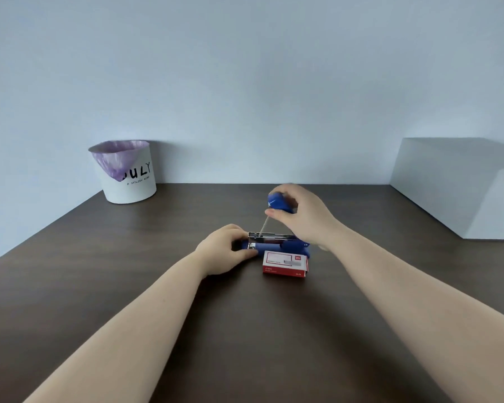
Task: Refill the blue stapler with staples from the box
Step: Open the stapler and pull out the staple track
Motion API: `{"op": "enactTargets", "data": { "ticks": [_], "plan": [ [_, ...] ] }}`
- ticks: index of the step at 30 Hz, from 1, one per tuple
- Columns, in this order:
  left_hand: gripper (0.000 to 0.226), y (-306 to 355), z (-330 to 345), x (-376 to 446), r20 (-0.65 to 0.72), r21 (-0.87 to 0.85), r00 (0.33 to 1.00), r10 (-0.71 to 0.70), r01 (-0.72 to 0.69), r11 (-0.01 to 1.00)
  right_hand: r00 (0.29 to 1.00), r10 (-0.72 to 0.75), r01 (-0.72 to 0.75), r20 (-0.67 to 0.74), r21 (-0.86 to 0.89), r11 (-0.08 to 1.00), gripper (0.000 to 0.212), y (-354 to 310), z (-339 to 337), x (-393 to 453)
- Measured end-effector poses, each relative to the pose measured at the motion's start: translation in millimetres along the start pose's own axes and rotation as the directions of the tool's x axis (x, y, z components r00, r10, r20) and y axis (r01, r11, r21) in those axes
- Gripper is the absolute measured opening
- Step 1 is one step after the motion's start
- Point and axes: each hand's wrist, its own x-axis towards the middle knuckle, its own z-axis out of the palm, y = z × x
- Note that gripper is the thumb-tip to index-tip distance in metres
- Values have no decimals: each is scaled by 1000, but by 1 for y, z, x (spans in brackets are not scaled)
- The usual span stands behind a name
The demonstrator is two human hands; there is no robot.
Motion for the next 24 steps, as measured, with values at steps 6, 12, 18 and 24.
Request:
{"op": "enactTargets", "data": {
  "ticks": [6, 12, 18, 24],
  "plan": [
    [27, -4, 2, -2, 1, 0, 1000, -9, 9, 1000, 993, 42, -18, -110, 213, 977, 22, 17, -30, -12],
    [26, -6, 1, -5, -32, -3, 999, -23, 23, 1000, 971, 221, -198, -91, 207, 958, 11, 75, -64, -47],
    [17, -7, 0, -8, -49, -26, 998, -41, 40, 999, 977, 213, -213, -29, -3, 977, 16, 85, -66, -56],
    [19, -4, -1, -11, -57, -72, 996, -70, 65, 995, 980, 197, -197, 8, -54, 979, 17, 85, -65, -58]
  ]
}}
